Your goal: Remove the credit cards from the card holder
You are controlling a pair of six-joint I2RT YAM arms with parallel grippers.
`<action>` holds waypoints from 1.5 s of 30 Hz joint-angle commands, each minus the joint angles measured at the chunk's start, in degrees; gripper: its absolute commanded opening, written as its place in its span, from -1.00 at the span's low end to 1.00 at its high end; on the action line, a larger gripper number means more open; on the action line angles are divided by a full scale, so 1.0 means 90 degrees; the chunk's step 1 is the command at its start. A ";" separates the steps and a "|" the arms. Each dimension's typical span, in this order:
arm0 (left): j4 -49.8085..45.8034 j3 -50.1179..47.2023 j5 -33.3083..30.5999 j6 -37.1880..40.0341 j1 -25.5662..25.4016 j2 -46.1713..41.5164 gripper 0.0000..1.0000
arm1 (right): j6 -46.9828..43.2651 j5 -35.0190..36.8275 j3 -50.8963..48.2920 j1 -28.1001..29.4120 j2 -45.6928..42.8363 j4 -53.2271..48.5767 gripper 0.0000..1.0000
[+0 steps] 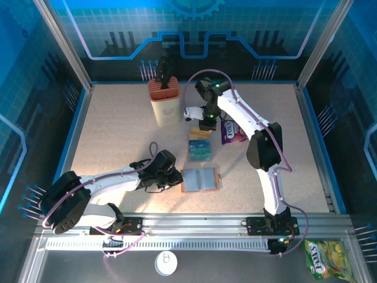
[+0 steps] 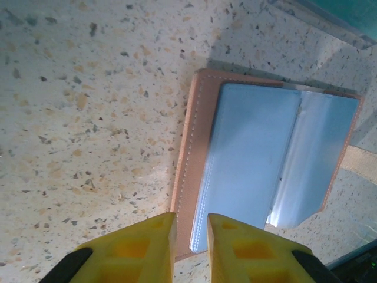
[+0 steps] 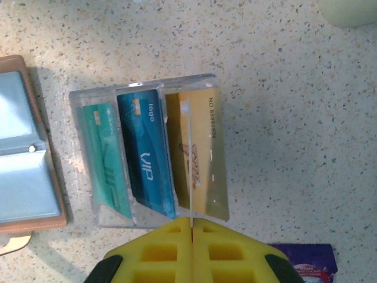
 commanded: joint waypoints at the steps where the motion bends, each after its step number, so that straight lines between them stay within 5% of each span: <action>1: -0.0267 0.0032 0.0015 0.0162 0.0081 -0.0074 -0.58 | -0.0126 -0.0164 0.0291 -0.0042 0.0290 -0.0362 -1.00; 16: -0.0619 0.0260 -0.0039 0.0617 0.0298 -0.0045 -0.25 | 0.0251 0.0094 0.0354 -0.0034 0.0367 -0.0216 -0.64; 24: -0.1481 0.0694 -0.0614 0.1230 0.0488 -0.0289 0.30 | 0.0866 0.0319 -0.0953 -0.0055 -0.0724 0.0756 -0.24; 25: -0.1635 0.0742 -0.0727 0.1291 0.0537 -0.0334 0.62 | 0.0984 0.0391 -0.1256 -0.0061 -0.0914 0.1009 -0.19; 28: -0.2014 0.0895 -0.1065 0.1576 0.0633 -0.0467 0.98 | 0.1549 0.0634 -0.2078 -0.0116 -0.1428 0.1702 -0.03; 30: -0.2202 0.0979 -0.1267 0.1735 0.0728 -0.0531 0.98 | 0.1928 0.0719 -0.2567 -0.0174 -0.1737 0.2043 0.16; 33: -0.2384 0.1068 -0.1464 0.1974 0.0966 -0.0600 0.99 | 0.2412 0.0901 -0.3459 -0.0249 -0.2267 0.2641 0.90; 34: -0.2433 0.1088 -0.1552 0.2060 0.1065 -0.0634 0.98 | 0.2557 0.0950 -0.3794 -0.0284 -0.2468 0.2877 1.00; 45: -0.2353 0.1101 -0.3046 0.3590 0.2163 -0.1050 0.99 | 0.3988 0.1542 -0.6756 -0.0998 -0.4317 0.5179 0.99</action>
